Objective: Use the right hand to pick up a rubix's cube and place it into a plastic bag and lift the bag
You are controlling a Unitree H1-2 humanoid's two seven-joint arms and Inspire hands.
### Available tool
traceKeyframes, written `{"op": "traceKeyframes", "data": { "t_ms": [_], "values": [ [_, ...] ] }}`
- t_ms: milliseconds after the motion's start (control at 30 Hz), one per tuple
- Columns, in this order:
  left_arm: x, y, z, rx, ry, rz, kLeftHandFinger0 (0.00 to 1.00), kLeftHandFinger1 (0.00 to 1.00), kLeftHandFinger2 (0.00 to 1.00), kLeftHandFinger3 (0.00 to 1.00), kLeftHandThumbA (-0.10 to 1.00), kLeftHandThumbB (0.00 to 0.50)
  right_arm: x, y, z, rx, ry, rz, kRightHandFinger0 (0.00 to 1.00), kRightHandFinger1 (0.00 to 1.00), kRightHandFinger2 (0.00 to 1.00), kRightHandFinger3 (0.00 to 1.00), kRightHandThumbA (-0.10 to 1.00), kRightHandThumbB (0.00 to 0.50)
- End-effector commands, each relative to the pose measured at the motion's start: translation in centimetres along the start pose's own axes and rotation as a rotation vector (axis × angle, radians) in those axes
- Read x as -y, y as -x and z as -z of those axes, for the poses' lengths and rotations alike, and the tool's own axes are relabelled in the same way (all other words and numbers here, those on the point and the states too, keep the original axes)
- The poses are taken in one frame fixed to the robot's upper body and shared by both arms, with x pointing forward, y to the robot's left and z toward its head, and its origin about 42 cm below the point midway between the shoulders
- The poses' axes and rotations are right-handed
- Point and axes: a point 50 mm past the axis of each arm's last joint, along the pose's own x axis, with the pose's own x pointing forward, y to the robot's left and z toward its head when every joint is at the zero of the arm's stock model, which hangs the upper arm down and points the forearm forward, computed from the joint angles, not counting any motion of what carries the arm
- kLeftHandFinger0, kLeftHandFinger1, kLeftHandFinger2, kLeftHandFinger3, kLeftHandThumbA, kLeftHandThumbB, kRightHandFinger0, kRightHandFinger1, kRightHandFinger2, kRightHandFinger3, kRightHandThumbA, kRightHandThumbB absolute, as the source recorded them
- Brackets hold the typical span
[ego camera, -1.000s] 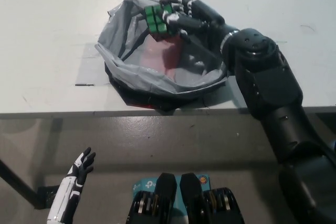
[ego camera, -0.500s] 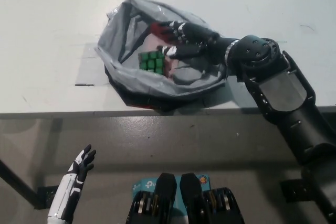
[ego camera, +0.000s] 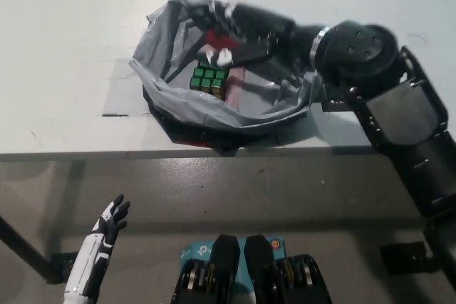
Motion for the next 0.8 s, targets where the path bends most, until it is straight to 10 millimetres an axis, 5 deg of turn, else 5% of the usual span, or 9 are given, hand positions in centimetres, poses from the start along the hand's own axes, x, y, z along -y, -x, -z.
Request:
{"op": "traceKeyframes", "data": {
  "t_ms": [0, 167, 333, 567, 767],
  "values": [
    [-0.7, -0.7, -1.0, 0.038, -0.010, 0.014, 1.00, 1.00, 1.00, 1.00, 1.00, 0.391, 4.1, 2.9, -8.6, 0.329, 0.224, 0.282, 1.00, 1.00, 1.00, 1.00, 0.67, 0.423],
    [-0.8, -0.6, -0.9, 0.056, -0.030, 0.012, 1.00, 1.00, 1.00, 1.00, 1.00, 0.353, 5.8, 4.9, -9.4, 0.327, 0.307, 0.387, 1.00, 1.00, 1.00, 1.00, 0.69, 0.419],
    [-0.7, -0.7, -1.0, 0.046, -0.027, 0.007, 1.00, 1.00, 1.00, 1.00, 1.00, 0.357, 6.5, 6.0, -6.4, 0.195, 0.445, 0.423, 1.00, 1.00, 1.00, 1.00, 0.80, 0.450],
    [-0.7, -0.6, -0.8, 0.048, -0.030, 0.002, 1.00, 1.00, 1.00, 1.00, 1.00, 0.341, 5.9, 6.5, -2.1, 0.105, 0.451, 0.419, 1.00, 1.00, 1.00, 1.00, 0.67, 0.453],
    [-0.6, -0.5, -0.7, 0.043, -0.026, 0.008, 1.00, 1.00, 1.00, 1.00, 1.00, 0.347, 4.9, 6.8, 2.1, 0.006, 0.462, 0.401, 1.00, 1.00, 1.00, 1.00, 0.70, 0.452]
  ]
}}
